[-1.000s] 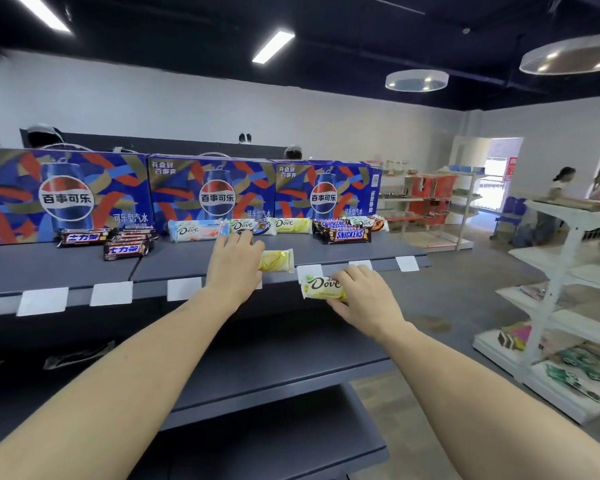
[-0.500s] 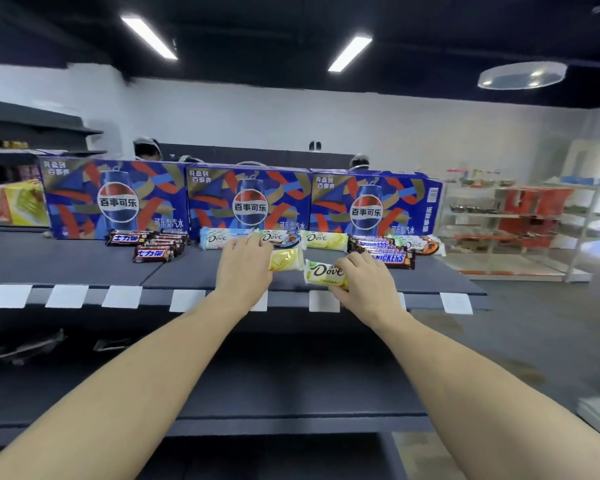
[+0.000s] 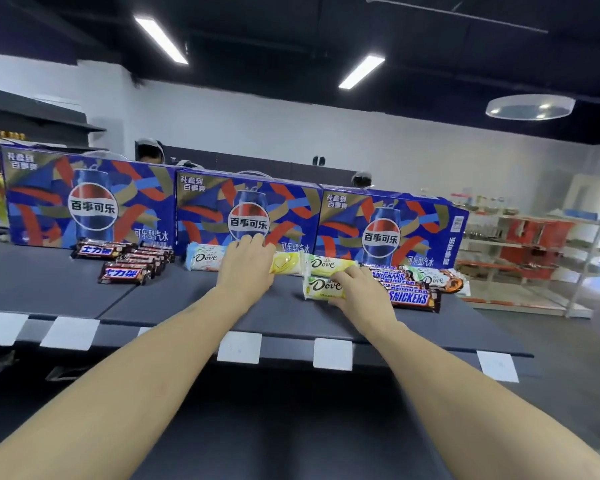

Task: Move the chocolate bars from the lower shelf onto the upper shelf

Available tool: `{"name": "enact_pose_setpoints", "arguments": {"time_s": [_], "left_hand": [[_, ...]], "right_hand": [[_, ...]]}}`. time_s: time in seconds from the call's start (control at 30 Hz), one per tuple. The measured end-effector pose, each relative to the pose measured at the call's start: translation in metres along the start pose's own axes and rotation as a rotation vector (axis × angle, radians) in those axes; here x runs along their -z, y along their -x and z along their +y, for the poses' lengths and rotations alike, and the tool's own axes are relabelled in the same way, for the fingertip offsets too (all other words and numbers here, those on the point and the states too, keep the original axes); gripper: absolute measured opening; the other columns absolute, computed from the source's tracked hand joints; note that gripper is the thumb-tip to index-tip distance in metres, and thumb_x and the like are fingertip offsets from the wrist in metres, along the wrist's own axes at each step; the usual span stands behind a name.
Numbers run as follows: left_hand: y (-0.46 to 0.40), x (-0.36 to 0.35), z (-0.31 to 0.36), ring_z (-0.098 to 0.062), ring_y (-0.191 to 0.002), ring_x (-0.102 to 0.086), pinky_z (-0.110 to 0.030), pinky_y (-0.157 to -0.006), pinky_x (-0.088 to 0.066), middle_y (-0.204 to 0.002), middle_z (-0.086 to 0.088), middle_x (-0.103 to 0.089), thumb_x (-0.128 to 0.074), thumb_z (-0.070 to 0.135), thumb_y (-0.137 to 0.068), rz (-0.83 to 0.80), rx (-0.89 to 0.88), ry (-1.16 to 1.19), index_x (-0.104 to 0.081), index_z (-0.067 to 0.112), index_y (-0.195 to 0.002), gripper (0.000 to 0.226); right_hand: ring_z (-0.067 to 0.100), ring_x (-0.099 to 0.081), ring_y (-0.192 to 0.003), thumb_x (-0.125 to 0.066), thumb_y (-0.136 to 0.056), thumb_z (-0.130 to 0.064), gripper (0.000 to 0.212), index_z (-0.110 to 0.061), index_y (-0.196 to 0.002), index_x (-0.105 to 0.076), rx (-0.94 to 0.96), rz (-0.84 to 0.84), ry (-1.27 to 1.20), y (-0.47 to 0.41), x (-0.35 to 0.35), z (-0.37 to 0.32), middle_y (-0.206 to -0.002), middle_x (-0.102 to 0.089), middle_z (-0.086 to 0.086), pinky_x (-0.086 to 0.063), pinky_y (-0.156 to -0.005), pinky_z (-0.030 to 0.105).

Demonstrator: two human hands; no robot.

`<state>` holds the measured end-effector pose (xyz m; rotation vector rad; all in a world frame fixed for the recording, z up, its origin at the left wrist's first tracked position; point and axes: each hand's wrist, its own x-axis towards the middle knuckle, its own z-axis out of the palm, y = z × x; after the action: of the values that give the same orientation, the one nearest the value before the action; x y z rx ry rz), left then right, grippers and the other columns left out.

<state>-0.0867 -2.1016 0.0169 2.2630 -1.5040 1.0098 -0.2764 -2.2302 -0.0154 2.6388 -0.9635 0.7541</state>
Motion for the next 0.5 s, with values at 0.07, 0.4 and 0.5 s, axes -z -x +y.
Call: {"name": "enact_pose_setpoints", "arguments": {"time_s": [0.07,0.4,0.5], "left_hand": [[-0.013,-0.008,0.001,-0.024,-0.101,-0.051,-0.032,-0.081,-0.038,-0.108,-0.003,-0.053,-0.06,0.027,-0.088,-0.022,-0.025,-0.005,-0.057,0.019,-0.112,0.025],[-0.047,-0.042,0.013,-0.023,-0.101,-0.051,-0.032,-0.079,-0.039,-0.11,-0.002,-0.053,-0.061,0.025,-0.086,-0.102,-0.06,0.011,-0.057,0.02,-0.115,0.03],[-0.053,-0.047,0.015,-0.022,-0.1,-0.051,-0.032,-0.08,-0.04,-0.11,-0.001,-0.054,-0.061,0.026,-0.086,-0.112,-0.064,0.002,-0.058,0.02,-0.113,0.028]], "right_hand": [[0.02,-0.039,-0.121,-0.068,-0.088,-0.038,0.045,-0.024,-0.129,-0.056,-0.044,-0.018,-0.042,-0.012,-0.009,0.004,-0.124,-0.051,-0.002,-0.043,-0.09,0.033],[0.023,-0.042,-0.118,-0.062,-0.092,-0.028,0.033,-0.021,-0.124,-0.057,-0.117,-0.03,-0.106,-0.066,-0.046,0.025,-0.122,-0.052,0.001,-0.044,-0.091,0.035],[0.024,-0.042,-0.118,-0.061,-0.093,-0.025,0.034,-0.021,-0.126,-0.055,-0.114,-0.035,-0.096,-0.077,-0.051,0.027,-0.124,-0.051,0.002,-0.043,-0.09,0.035]]}}
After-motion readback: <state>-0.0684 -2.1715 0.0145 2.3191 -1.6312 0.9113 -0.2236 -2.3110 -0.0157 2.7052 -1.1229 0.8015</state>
